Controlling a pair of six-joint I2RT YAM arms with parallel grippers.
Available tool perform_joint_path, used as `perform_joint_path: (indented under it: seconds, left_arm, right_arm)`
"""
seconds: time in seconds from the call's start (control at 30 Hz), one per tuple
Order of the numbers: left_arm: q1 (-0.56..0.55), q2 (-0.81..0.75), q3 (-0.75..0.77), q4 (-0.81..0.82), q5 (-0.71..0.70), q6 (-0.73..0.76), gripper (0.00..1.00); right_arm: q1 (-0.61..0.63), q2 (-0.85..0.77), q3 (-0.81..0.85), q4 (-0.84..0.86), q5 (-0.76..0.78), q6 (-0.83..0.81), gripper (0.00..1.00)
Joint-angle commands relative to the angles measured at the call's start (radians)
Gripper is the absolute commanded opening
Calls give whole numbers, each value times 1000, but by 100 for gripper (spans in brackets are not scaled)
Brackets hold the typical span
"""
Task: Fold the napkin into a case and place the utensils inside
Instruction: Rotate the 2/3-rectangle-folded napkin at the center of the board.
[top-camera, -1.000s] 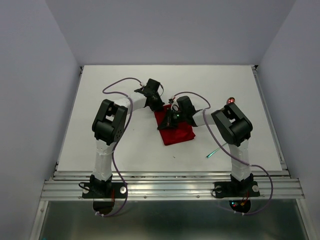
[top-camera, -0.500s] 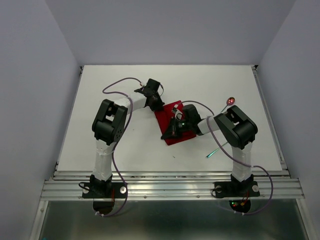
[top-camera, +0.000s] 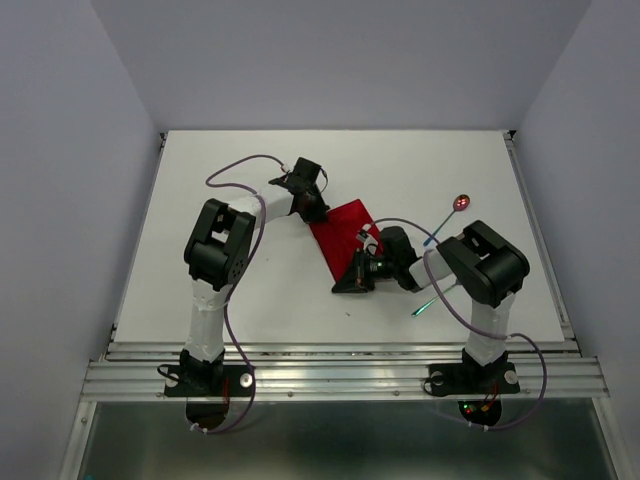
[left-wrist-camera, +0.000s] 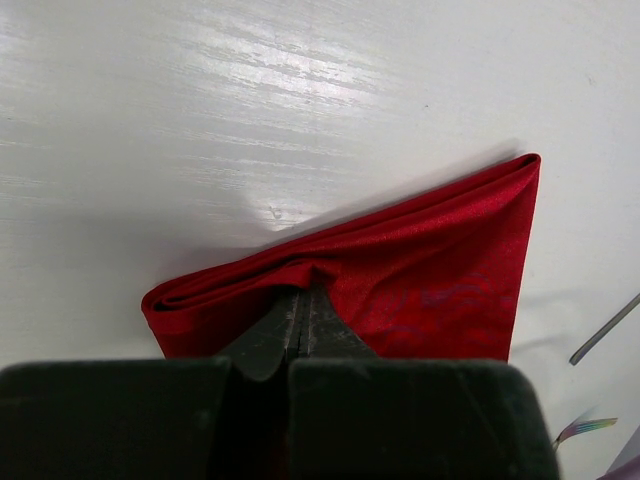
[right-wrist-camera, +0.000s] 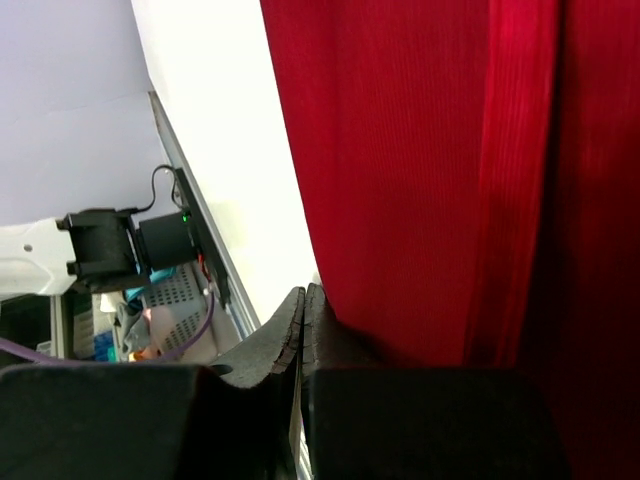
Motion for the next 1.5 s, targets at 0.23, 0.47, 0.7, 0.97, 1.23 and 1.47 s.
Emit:
perform_joint_path:
  seconds: [0.23,0.47,0.7,0.97,1.23,1.47]
  left_arm:
    - [3,-38,-26,-60,-41,50,0]
    - [3,-53,-32,-71,-48,63,19]
    - [3,-90,-38,-77,-40,82,58]
    - [2,-124,-15,-99,-43,119,73]
    - [2,-93,45,-117,-40,139,74]
    - [2,-75,68,-117,-14,145,69]
  right_arm:
    - [-1,-267,-54,-160,46,-85,1]
    - [-71,-386,174,-554,372,-254,1]
    - [-149,-238,417,-827,698,-363,6]
    - [-149,-57,687,-975,863,-525,40]
    - [-149,-40,628,-981,780,-579,37]
    - [-149,-31,562,-961,797,-565,26]
